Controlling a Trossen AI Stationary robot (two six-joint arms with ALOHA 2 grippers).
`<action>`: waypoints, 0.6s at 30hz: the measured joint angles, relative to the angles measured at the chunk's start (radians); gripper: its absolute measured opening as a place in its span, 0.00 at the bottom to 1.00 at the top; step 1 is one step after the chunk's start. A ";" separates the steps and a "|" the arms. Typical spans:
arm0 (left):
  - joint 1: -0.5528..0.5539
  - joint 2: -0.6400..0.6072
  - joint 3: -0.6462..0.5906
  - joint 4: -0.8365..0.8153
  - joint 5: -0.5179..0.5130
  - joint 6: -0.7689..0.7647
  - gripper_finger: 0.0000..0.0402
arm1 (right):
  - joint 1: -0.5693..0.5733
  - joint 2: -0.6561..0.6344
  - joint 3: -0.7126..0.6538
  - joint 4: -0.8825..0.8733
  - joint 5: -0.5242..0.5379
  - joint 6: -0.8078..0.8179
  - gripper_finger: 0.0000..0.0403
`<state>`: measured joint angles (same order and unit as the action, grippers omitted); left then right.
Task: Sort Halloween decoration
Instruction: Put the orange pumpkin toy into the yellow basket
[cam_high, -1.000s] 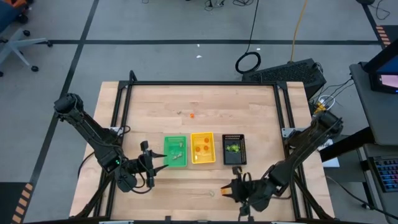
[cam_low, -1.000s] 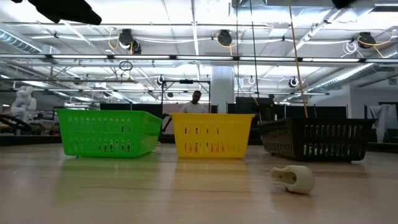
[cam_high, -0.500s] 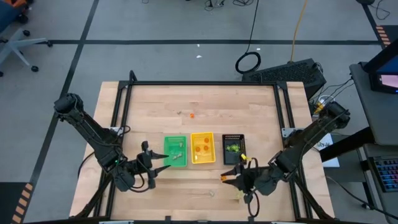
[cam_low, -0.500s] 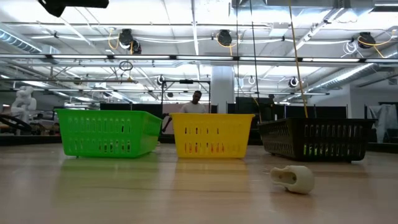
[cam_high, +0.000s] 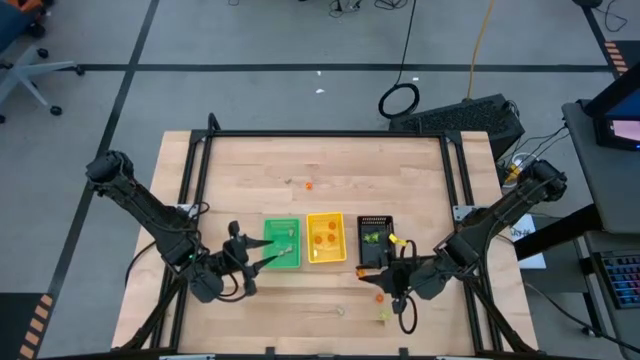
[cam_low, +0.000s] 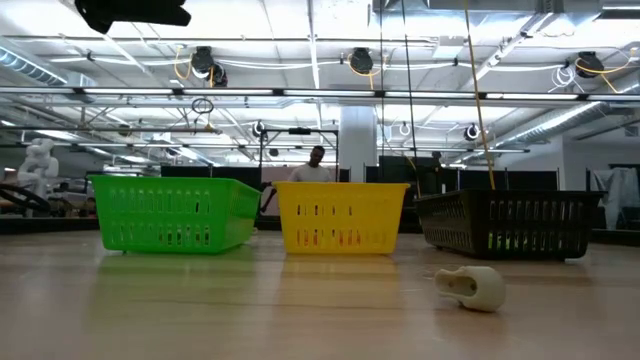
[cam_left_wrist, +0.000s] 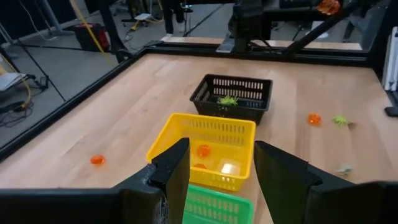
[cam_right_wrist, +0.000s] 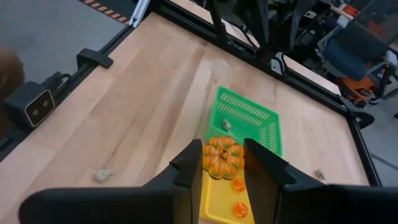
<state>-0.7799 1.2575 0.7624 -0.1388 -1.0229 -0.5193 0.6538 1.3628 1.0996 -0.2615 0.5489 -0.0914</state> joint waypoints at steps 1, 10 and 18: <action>0.003 0.000 0.000 0.004 0.008 -0.009 0.44 | -0.001 0.000 0.000 0.000 0.000 0.001 0.18; 0.007 0.000 0.000 0.000 0.053 -0.047 0.44 | -0.018 0.000 0.000 -0.004 -0.002 0.021 0.18; 0.016 0.000 0.000 -0.002 0.049 -0.044 0.44 | -0.020 0.000 0.000 -0.005 -0.002 -0.068 0.18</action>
<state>-0.7640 1.2575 0.7624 -0.1410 -0.9739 -0.5632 0.6338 1.3628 1.0996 -0.2661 0.5472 -0.1595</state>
